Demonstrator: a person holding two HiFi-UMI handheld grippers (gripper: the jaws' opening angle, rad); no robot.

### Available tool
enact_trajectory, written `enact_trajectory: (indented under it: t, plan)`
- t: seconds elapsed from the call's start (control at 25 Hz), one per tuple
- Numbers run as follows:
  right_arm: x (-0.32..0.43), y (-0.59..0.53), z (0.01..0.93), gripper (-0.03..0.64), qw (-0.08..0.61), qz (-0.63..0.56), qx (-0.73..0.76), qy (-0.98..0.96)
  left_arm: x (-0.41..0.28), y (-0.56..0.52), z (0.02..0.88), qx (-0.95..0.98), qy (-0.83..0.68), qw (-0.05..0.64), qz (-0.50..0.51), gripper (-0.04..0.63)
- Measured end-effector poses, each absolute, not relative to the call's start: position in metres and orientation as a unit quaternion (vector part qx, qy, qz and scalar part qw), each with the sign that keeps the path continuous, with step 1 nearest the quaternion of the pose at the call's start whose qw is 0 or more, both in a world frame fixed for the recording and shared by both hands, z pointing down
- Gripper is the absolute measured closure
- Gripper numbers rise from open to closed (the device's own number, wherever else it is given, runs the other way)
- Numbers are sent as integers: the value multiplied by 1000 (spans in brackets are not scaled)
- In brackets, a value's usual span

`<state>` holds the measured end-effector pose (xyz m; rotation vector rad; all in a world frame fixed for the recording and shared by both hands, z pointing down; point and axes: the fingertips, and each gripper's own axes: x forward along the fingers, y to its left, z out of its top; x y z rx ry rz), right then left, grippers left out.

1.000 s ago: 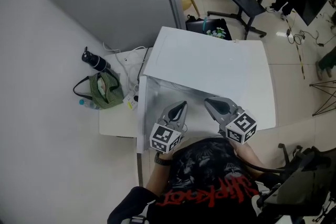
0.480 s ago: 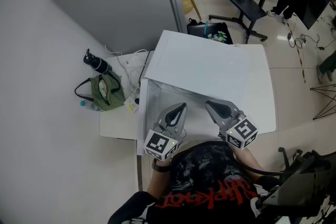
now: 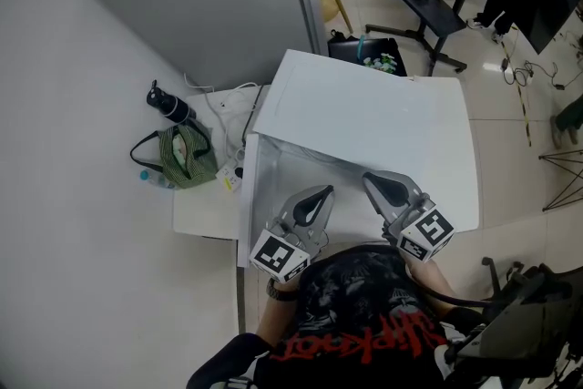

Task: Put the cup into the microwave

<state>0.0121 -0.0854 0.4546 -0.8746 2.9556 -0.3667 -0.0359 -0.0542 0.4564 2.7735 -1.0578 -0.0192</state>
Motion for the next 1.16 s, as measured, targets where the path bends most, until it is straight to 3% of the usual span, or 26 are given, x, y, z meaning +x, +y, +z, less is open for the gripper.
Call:
enact_trajectory:
  t: [0.36,1.04,1.16]
  plan:
    - [3,-76,461,617,-4,-90,-265,960,-29,-47,460,942,-322,91,-20,594]
    - [6,-65,452,617,20,-90,-259,962,-4,-26,449,965,-237,92,-58,595]
    - [10,-68,451,617,21,-86,-261,961,-1,-26,450,966,-232,95,-63,519]
